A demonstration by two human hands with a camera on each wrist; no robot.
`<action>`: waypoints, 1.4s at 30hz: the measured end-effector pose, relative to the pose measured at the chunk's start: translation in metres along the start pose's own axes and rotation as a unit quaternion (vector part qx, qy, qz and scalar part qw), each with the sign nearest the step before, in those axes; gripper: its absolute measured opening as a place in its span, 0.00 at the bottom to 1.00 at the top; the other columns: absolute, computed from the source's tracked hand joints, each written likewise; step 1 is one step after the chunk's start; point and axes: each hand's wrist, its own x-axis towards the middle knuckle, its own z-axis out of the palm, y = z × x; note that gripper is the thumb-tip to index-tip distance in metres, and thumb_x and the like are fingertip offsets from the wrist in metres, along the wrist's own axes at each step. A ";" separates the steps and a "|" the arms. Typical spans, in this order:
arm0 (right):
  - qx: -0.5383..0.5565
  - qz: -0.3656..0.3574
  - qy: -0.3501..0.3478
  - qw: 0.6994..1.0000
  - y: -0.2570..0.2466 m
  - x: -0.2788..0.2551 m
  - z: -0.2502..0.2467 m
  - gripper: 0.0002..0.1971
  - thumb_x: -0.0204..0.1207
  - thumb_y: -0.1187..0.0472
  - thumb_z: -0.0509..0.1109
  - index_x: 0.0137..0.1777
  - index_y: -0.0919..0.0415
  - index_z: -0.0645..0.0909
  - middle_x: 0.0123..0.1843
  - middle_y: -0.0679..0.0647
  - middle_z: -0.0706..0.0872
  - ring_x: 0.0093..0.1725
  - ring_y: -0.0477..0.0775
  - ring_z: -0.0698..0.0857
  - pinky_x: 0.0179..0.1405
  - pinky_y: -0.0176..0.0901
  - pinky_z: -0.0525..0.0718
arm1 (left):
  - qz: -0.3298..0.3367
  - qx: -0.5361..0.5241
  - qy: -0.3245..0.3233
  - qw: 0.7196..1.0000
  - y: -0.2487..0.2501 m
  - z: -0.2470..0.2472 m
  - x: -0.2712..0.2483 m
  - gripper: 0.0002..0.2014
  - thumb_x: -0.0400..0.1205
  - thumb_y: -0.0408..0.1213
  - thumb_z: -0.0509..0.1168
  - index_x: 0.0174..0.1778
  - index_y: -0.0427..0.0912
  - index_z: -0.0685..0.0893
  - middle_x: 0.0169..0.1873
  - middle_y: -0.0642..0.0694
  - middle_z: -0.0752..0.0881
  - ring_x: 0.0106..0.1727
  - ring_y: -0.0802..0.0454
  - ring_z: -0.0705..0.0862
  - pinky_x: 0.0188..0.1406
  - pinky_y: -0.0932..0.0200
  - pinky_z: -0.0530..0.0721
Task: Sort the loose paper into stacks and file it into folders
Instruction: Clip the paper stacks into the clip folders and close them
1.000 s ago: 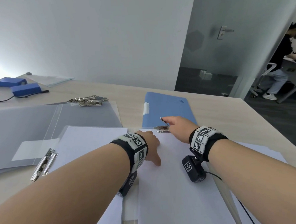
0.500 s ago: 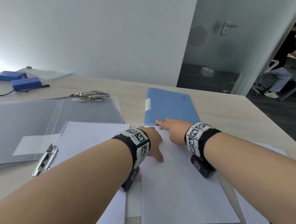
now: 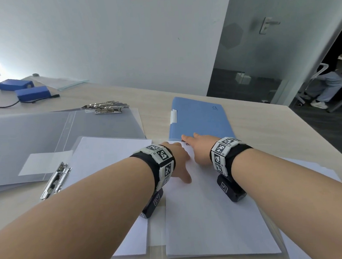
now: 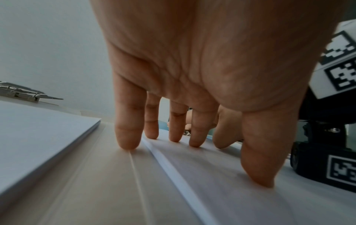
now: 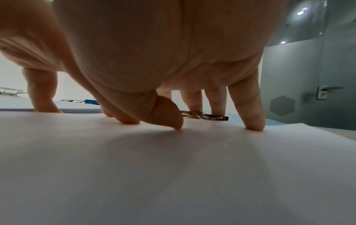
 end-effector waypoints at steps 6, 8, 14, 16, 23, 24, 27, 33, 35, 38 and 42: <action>0.019 -0.014 0.010 1.000 0.004 0.000 0.003 0.41 0.79 0.59 0.63 0.88 0.40 0.46 0.89 0.59 0.54 0.85 0.68 0.63 0.76 0.66 0.74 | -0.005 -0.010 -0.003 1.000 -0.003 0.005 0.003 0.33 0.79 0.64 0.66 0.80 0.57 0.74 0.72 0.47 0.74 0.73 0.39 0.72 0.55 0.51 0.71; 0.037 -0.012 0.013 0.999 0.005 -0.005 0.000 0.40 0.81 0.53 0.64 0.89 0.40 0.46 0.91 0.59 0.48 0.88 0.67 0.56 0.82 0.65 0.67 | -0.010 -0.023 0.000 1.000 -0.005 0.007 0.001 0.33 0.79 0.62 0.66 0.79 0.57 0.74 0.73 0.47 0.74 0.74 0.38 0.72 0.62 0.48 0.75; 0.167 -0.007 0.049 0.985 0.006 -0.044 -0.002 0.35 0.83 0.51 0.64 0.88 0.43 0.56 0.91 0.59 0.49 0.86 0.63 0.64 0.78 0.52 0.68 | -0.049 -0.269 0.060 0.960 -0.016 0.013 -0.026 0.32 0.84 0.55 0.65 0.85 0.57 0.66 0.82 0.51 0.72 0.78 0.49 0.75 0.70 0.58 0.73; 0.201 -0.009 0.068 0.977 0.008 -0.062 0.003 0.32 0.83 0.51 0.64 0.87 0.45 0.62 0.90 0.56 0.56 0.82 0.58 0.70 0.74 0.47 0.72 | -0.064 -0.377 0.124 0.916 -0.025 0.021 -0.045 0.25 0.85 0.50 0.66 0.80 0.58 0.74 0.76 0.51 0.77 0.72 0.50 0.79 0.62 0.61 0.75; 0.178 -0.052 0.031 0.982 -0.004 -0.127 0.040 0.26 0.81 0.45 0.63 0.80 0.42 0.71 0.82 0.45 0.73 0.80 0.50 0.73 0.77 0.44 0.70 | -0.127 -0.560 0.319 0.755 -0.053 0.066 -0.125 0.14 0.85 0.36 0.65 0.64 0.53 0.86 0.60 0.56 0.85 0.69 0.54 0.80 0.70 0.53 0.76; 0.167 -0.055 0.024 0.984 -0.008 -0.133 0.043 0.27 0.81 0.44 0.62 0.80 0.41 0.70 0.82 0.45 0.73 0.80 0.51 0.73 0.77 0.44 0.70 | -0.140 -0.561 0.332 0.746 -0.055 0.072 -0.134 0.13 0.85 0.36 0.64 0.62 0.54 0.86 0.60 0.55 0.86 0.69 0.53 0.81 0.70 0.51 0.77; 0.160 -0.058 0.017 0.985 -0.016 -0.150 0.050 0.27 0.81 0.43 0.62 0.80 0.41 0.70 0.82 0.45 0.74 0.79 0.51 0.73 0.78 0.46 0.70 | -0.181 -0.550 0.354 0.735 -0.064 0.087 -0.158 0.12 0.84 0.36 0.65 0.58 0.55 0.86 0.61 0.52 0.86 0.67 0.50 0.82 0.66 0.50 0.78; 0.217 -0.006 0.034 0.976 -0.009 -0.165 0.060 0.27 0.83 0.44 0.63 0.81 0.48 0.71 0.83 0.48 0.73 0.80 0.52 0.73 0.77 0.44 0.71 | -0.306 -0.512 0.300 0.744 -0.097 0.108 -0.193 0.19 0.78 0.48 0.66 0.65 0.53 0.83 0.68 0.45 0.84 0.62 0.43 0.83 0.63 0.49 0.78; 0.275 0.039 0.058 0.959 0.002 -0.167 0.062 0.28 0.82 0.45 0.64 0.81 0.50 0.71 0.82 0.49 0.74 0.78 0.53 0.75 0.76 0.45 0.72 | -0.336 -0.499 0.260 0.755 -0.111 0.117 -0.194 0.32 0.68 0.56 0.63 0.69 0.50 0.81 0.64 0.43 0.86 0.63 0.40 0.84 0.65 0.48 0.79; 0.335 0.096 0.076 0.934 0.019 -0.167 0.061 0.25 0.83 0.49 0.64 0.77 0.58 0.75 0.76 0.55 0.79 0.74 0.57 0.78 0.71 0.47 0.73 | -0.345 -0.478 0.230 0.774 -0.136 0.136 -0.182 0.42 0.58 0.64 0.61 0.69 0.50 0.82 0.57 0.45 0.88 0.59 0.40 0.85 0.68 0.42 0.81; 0.390 0.132 0.089 0.907 0.037 -0.167 0.060 0.16 0.83 0.52 0.64 0.61 0.65 0.80 0.57 0.59 0.82 0.54 0.59 0.80 0.55 0.48 0.74 | -0.349 -0.458 0.203 0.792 -0.138 0.132 -0.181 0.38 0.58 0.66 0.59 0.60 0.49 0.82 0.49 0.46 0.88 0.53 0.41 0.86 0.64 0.44 0.82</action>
